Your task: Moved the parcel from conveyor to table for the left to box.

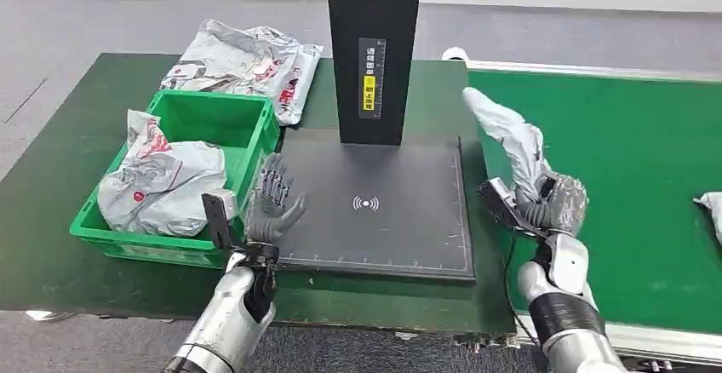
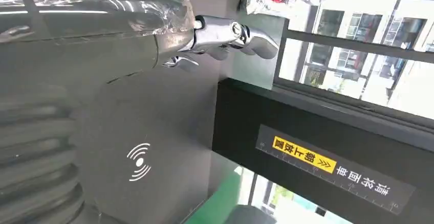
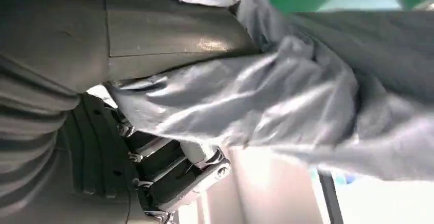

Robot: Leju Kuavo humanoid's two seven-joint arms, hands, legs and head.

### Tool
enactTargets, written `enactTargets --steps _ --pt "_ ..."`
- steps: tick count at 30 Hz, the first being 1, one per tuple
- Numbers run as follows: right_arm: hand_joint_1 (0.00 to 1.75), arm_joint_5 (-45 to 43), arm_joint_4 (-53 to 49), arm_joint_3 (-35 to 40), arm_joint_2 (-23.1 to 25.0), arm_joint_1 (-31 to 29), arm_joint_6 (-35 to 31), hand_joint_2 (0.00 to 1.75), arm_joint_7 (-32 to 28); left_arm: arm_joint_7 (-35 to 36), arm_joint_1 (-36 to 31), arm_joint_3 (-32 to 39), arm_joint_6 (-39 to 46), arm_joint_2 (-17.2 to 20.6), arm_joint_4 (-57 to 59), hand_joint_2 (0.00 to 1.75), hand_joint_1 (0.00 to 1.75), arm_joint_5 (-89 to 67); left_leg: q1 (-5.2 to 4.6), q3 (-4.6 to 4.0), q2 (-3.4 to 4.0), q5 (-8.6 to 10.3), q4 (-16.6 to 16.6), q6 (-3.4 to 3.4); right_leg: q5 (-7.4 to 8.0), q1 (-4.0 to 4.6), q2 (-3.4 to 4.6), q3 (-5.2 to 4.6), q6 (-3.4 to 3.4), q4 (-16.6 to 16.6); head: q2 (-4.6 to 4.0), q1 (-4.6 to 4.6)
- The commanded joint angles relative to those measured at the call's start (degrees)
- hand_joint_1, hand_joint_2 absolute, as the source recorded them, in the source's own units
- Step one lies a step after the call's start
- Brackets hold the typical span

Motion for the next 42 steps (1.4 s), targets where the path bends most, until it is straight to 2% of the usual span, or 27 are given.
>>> enactTargets --steps 1,7,8,9,10,11,12,15,18,31,33,34,36,37,41,42 --pt "1.75 -0.11 -2.7 0.99 1.86 -0.39 0.47 1.75 0.17 0.09 -1.05 2.13 0.12 0.57 1.95 1.75 0.0 -0.09 -0.04 0.09 0.14 -0.02 -0.05 0.01 0.02 -0.04 0.12 0.04 -0.02 -0.04 0.0 0.0" --pt "1.75 -0.11 -2.7 0.99 1.86 -0.39 0.47 1.75 0.17 0.09 -1.05 2.13 0.12 0.57 1.95 1.75 0.0 -0.09 -0.07 0.11 0.16 -0.03 -0.05 0.0 0.02 -0.06 0.14 0.04 -0.03 -0.04 0.0 -0.02" --pt "1.75 -9.9 -14.07 17.82 8.81 6.22 22.07 1.75 -21.43 -6.76 -4.24 -3.28 9.1 0.44 1.46 1.75 0.0 -11.38 -0.04 0.15 0.2 -0.04 -0.07 -0.01 0.03 -0.03 0.17 0.08 -0.04 -0.08 0.0 -0.02" --pt "1.75 -7.52 -17.07 29.69 15.22 9.74 36.48 1.75 -23.68 -4.01 -6.94 -4.15 10.48 -1.03 1.82 1.75 0.0 -11.53 0.0 0.13 0.37 -0.07 -0.05 -0.05 0.05 0.01 0.34 0.0 -0.08 -0.05 0.0 -0.02" --pt "1.75 -10.51 -15.16 37.07 16.08 8.89 33.12 1.75 -17.75 -2.96 -7.9 -4.85 11.13 -1.33 1.97 1.75 0.0 -11.14 0.06 0.08 0.38 -0.1 -0.01 -0.06 0.04 0.08 0.36 -0.02 -0.09 -0.03 0.0 -0.02" --pt "1.75 -15.08 -13.62 44.45 14.57 6.89 31.78 1.75 -14.83 -2.84 -8.51 -5.58 11.54 -1.3 2.42 1.75 0.0 -10.57 0.13 -0.02 0.34 -0.09 0.05 -0.07 0.05 0.14 0.31 -0.07 -0.09 -0.01 0.0 0.0" --pt "1.75 -17.55 -13.58 47.89 12.69 5.75 31.24 1.75 -14.87 -3.2 -8.81 -5.98 11.71 -1.18 2.98 1.75 0.0 -10.05 0.2 0.1 0.6 -0.15 0.02 -0.11 0.05 0.21 0.57 -0.06 -0.13 -0.01 0.0 0.02" --pt "1.75 -21.69 -14.26 48.46 9.1 5.14 30.62 1.75 -16.01 -4.15 -8.86 -6.43 11.88 -0.69 3.96 1.75 0.0 -9.25 0.23 0.23 0.86 -0.24 -0.03 -0.31 0.04 0.29 0.87 -0.12 -0.19 0.08 0.0 -0.02" --pt "1.75 -22.0 -15.89 48.28 7.74 4.96 29.73 1.75 -18.81 -4.66 -8.65 -6.41 11.87 -0.47 4.05 1.75 0.0 -8.93 0.16 0.17 0.21 -0.07 -0.14 -0.35 -0.07 0.28 0.2 -0.05 -0.2 -0.05 0.0 -0.04" --pt "1.75 -20.82 -19.47 47.35 7.42 5.57 29.57 1.75 -18.7 -5.28 -8.8 -6.44 11.49 -0.64 4.88 1.75 0.0 -8.15 0.23 0.17 0.23 -0.07 -0.12 -0.39 -0.08 0.24 0.26 -0.01 -0.28 -0.03 0.0 -0.02" --pt "1.75 -18.66 -19.54 46.89 7.43 5.68 28.96 1.75 -16.83 -5.85 -9.04 -6.57 11.54 -0.62 5.21 1.75 0.0 -7.77 0.22 0.21 0.2 -0.07 -0.15 -0.38 -0.09 0.23 0.23 0.02 -0.28 -0.04 0.0 -0.02" --pt "0.0 -18.77 -19.95 45.81 7.75 5.91 26.94 1.75 -16.05 -5.96 -8.98 -6.5 11.81 -0.6 5.11 1.75 0.0 -7.82 0.23 0.17 0.2 -0.06 -0.13 -0.39 -0.09 0.24 0.23 -0.02 -0.28 -0.02 0.0 -0.02" --pt "0.0 -19.42 -21.41 41.99 8.42 6.57 23.88 1.75 -13.19 -5.34 -8.17 -6.7 14.39 -0.13 4.38 1.75 0.0 -9.22 0.22 0.22 0.21 -0.07 -0.15 -0.38 -0.09 0.25 0.23 0.04 -0.27 -0.04 0.0 -0.02" --pt "0.0 -18.49 -22.64 40.29 8.39 7.01 20.92 0.0 -12.06 -5.16 -7.74 -6.76 15.11 0.09 4.06 1.75 0.0 -9.71 0.22 0.29 0.23 -0.07 -0.19 -0.36 -0.09 0.25 0.24 0.1 -0.27 -0.09 0.0 -0.02" --pt "0.0 -21.15 -29.1 32.53 8.02 10.14 10.21 0.0 -14.28 -3.97 -7.53 -8.03 19.88 0.6 5.53 1.75 0.0 -13.84 0.18 0.21 0.16 -0.05 -0.17 -0.36 -0.1 0.21 0.18 0.02 -0.26 -0.04 0.0 0.0" --pt "0.0 -25.5 -31.22 30.42 8.04 11.55 8.21 0.0 -16.82 -2.59 -8.13 -8.84 20.75 0.69 7.31 1.75 0.0 -15.51 0.18 0.29 0.15 -0.06 -0.22 -0.34 -0.11 0.22 0.16 0.12 -0.26 -0.1 0.0 -0.02"
